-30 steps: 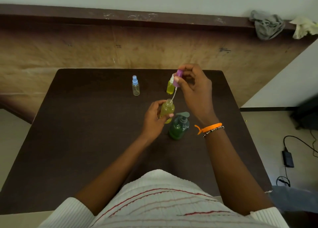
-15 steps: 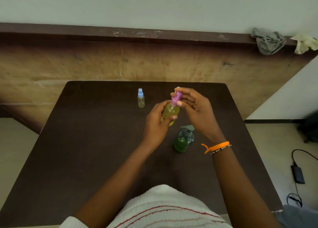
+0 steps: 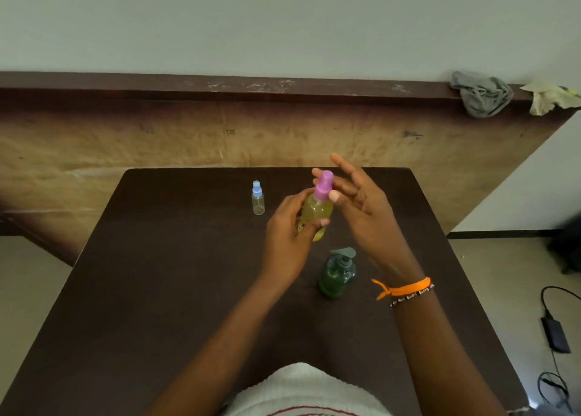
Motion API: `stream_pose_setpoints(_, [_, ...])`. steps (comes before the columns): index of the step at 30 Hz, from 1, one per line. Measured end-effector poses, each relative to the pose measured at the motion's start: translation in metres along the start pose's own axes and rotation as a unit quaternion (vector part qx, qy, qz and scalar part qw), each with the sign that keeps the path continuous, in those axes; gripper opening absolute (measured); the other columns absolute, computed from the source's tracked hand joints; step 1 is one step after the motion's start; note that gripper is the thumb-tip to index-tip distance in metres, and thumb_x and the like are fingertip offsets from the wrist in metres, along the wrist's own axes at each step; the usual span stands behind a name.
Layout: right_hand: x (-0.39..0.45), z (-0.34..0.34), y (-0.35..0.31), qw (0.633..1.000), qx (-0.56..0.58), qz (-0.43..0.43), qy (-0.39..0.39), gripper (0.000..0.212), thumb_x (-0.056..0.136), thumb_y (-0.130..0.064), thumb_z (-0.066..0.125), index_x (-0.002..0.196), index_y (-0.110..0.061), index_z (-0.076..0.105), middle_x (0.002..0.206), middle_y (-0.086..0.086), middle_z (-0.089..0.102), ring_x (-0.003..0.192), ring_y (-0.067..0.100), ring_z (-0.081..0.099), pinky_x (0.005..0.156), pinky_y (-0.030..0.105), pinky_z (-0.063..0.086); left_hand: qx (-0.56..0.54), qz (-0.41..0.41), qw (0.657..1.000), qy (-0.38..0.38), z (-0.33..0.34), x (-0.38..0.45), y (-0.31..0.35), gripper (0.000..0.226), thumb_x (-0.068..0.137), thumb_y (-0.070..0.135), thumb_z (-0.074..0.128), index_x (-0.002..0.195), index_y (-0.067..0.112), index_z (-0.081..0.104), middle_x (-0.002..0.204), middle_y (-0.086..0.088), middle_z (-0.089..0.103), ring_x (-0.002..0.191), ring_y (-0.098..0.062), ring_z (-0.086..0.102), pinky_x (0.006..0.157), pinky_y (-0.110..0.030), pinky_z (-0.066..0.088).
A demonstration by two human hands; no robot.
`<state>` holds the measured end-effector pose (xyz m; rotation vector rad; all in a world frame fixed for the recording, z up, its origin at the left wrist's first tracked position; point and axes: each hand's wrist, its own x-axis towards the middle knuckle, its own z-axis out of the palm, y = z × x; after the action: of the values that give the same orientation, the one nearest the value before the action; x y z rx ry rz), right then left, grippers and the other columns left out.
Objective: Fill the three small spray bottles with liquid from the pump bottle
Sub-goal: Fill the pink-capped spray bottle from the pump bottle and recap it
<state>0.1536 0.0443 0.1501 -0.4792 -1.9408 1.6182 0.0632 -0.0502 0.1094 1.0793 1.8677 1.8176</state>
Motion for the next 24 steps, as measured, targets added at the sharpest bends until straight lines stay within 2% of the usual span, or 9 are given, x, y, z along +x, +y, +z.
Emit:
stream_pose_setpoints(4, [-0.002, 0.0, -0.004, 0.999, -0.036, -0.005, 0.036, 0.047, 0.094, 0.003, 0.052, 0.136, -0.016, 0.046, 0.111, 0.001, 0.071, 0.11, 0.009, 0.065, 0.095, 0.027, 0.051, -0.005, -0.009, 1.0, 0.004, 0.0, -0.001, 0.0, 0.043, 0.07, 0.04, 0.061, 0.112, 0.045, 0.052, 0.111, 0.0, 0.062, 0.1, -0.009, 0.061, 0.086, -0.04, 0.052])
stream_pose_setpoints(6, [-0.002, -0.001, -0.007, 0.997, -0.041, -0.013, 0.068, 0.038, 0.093, 0.006, 0.051, 0.124, -0.017, 0.052, 0.098, -0.004, 0.073, 0.099, 0.006, 0.069, 0.087, 0.02, 0.052, -0.008, -0.014, 1.0, 0.013, -0.002, -0.001, 0.0, 0.042, 0.07, 0.04, 0.061, 0.111, 0.046, 0.052, 0.111, -0.001, 0.062, 0.1, -0.01, 0.061, 0.087, -0.041, 0.052])
stream_pose_setpoints(9, [-0.002, -0.001, -0.01, 0.994, -0.011, -0.016, 0.111, 0.034, 0.092, 0.011, 0.044, 0.11, -0.015, 0.057, 0.086, 0.002, 0.072, 0.083, 0.008, 0.07, 0.075, 0.015, 0.052, -0.007, -0.014, 1.0, 0.019, -0.003, 0.0, 0.0, 0.042, 0.07, 0.041, 0.061, 0.11, 0.046, 0.052, 0.11, -0.003, 0.062, 0.1, -0.012, 0.061, 0.085, -0.042, 0.053])
stream_pose_setpoints(15, [-0.005, 0.012, -0.012, 0.998, 0.014, 0.016, 0.064, 0.038, 0.092, 0.013, 0.043, 0.121, -0.008, 0.056, 0.112, 0.002, 0.067, 0.102, 0.001, 0.065, 0.082, 0.014, 0.049, -0.009, -0.011, 1.0, 0.01, -0.001, -0.002, 0.003, 0.044, 0.074, 0.025, 0.064, 0.109, 0.047, 0.05, 0.111, -0.002, 0.061, 0.1, -0.01, 0.061, 0.085, -0.036, 0.053])
stream_pose_setpoints(17, [-0.006, 0.013, -0.014, 0.997, 0.014, 0.017, 0.067, 0.036, 0.092, 0.011, 0.045, 0.12, -0.007, 0.058, 0.108, 0.003, 0.069, 0.1, -0.001, 0.066, 0.08, 0.011, 0.049, -0.011, -0.01, 1.0, 0.018, -0.003, -0.002, 0.003, 0.045, 0.074, 0.022, 0.065, 0.109, 0.047, 0.05, 0.11, -0.002, 0.061, 0.1, -0.01, 0.061, 0.085, -0.035, 0.053])
stream_pose_setpoints(21, [-0.006, 0.006, -0.017, 0.992, 0.035, 0.012, 0.124, 0.026, 0.094, 0.007, 0.046, 0.11, -0.009, 0.059, 0.088, 0.004, 0.073, 0.085, 0.004, 0.07, 0.073, 0.01, 0.049, -0.011, -0.016, 0.999, 0.03, -0.006, 0.0, 0.002, 0.043, 0.074, 0.024, 0.065, 0.109, 0.045, 0.05, 0.109, -0.004, 0.061, 0.098, -0.011, 0.061, 0.085, -0.035, 0.053])
stream_pose_setpoints(24, [-0.006, 0.005, -0.018, 0.995, 0.024, 0.019, 0.093, 0.028, 0.094, 0.007, 0.046, 0.115, -0.009, 0.056, 0.096, -0.002, 0.071, 0.092, 0.001, 0.068, 0.077, 0.013, 0.05, -0.01, -0.015, 1.0, 0.023, -0.005, 0.0, 0.003, 0.043, 0.075, 0.024, 0.065, 0.11, 0.045, 0.051, 0.11, -0.003, 0.062, 0.098, -0.009, 0.061, 0.083, -0.03, 0.053])
